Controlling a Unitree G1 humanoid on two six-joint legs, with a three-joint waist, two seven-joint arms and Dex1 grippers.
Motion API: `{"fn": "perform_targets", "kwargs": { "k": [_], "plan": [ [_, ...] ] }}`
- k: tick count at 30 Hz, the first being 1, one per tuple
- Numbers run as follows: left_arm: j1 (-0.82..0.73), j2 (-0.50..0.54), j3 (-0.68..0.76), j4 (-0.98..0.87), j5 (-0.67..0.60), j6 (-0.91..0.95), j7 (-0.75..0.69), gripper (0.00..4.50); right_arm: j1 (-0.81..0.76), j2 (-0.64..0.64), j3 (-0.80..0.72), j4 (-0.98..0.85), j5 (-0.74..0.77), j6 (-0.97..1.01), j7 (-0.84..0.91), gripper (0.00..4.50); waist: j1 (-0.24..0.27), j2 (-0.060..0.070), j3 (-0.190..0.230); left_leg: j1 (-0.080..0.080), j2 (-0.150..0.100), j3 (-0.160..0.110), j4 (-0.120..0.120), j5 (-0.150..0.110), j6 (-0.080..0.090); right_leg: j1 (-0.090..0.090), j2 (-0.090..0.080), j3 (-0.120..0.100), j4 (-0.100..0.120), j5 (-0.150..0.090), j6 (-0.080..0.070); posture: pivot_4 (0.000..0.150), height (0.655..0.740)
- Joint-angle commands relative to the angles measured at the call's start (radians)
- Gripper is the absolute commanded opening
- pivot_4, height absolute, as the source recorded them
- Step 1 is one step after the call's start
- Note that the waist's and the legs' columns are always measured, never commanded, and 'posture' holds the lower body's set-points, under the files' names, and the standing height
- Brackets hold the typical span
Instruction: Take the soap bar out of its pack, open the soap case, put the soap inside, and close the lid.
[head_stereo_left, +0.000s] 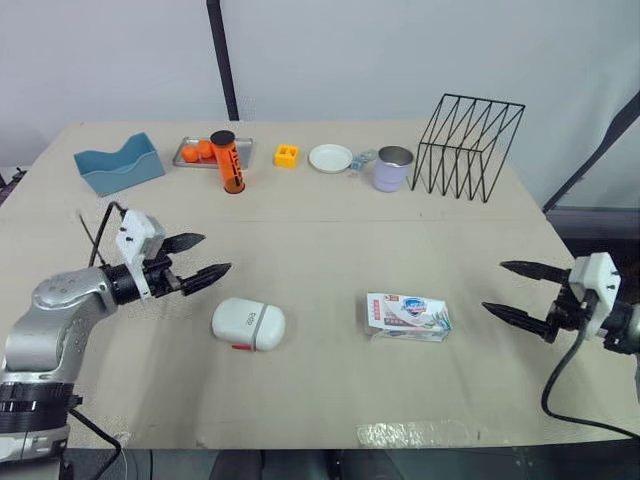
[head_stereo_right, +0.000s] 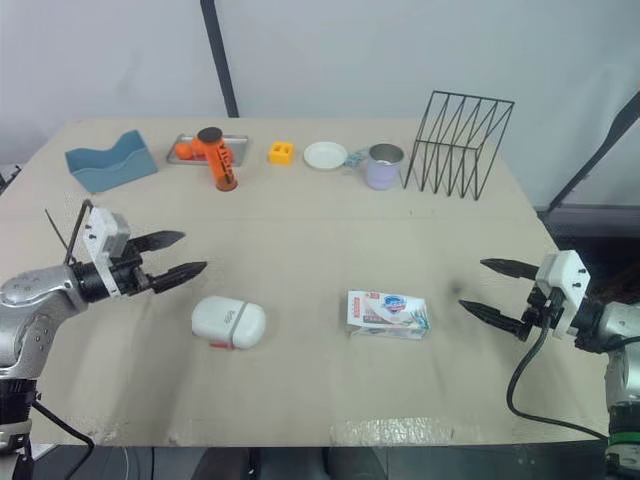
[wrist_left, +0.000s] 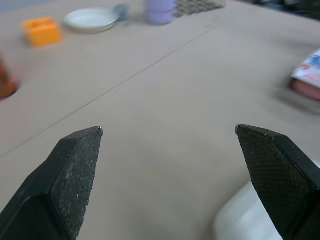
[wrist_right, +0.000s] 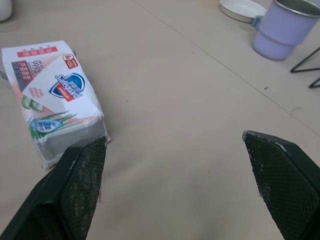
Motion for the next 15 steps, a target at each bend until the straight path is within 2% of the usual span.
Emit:
{"fn": "perform_targets", "kwargs": {
  "k": [1, 8, 15],
  "plan": [
    [-0.002, 0.01, -0.05, -0.093, -0.038, 0.018, -0.058, 4.5, -0.027, -0.047, 0.024, -0.048, 0.001, 0.016, 0.059, 4.47, 0.0, 0.0, 0.0, 0.0, 0.0, 0.0, 0.0, 0.0, 0.0, 0.0, 0.0, 0.0, 0.0, 0.0, 0.0, 0.15, 0.74],
    [0.033, -0.008, -0.195, -0.176, -0.031, -0.009, -0.157, 4.5, -0.044, -0.1, 0.147, -0.133, -0.033, 0.102, 0.15, 4.47, 0.0, 0.0, 0.0, 0.0, 0.0, 0.0, 0.001, 0.0, 0.001, 0.0, 0.0, 0.0, 0.0, 0.0, 0.0, 0.15, 0.74],
    [0.053, -0.033, -0.276, -0.218, -0.018, -0.037, -0.174, 4.5, -0.103, -0.071, 0.236, -0.146, -0.073, 0.128, 0.141, 4.47, 0.0, 0.0, 0.0, 0.0, 0.0, 0.0, 0.001, -0.001, 0.001, 0.0, 0.001, 0.0, 0.0, 0.0, 0.0, 0.15, 0.74]
  ]
}}
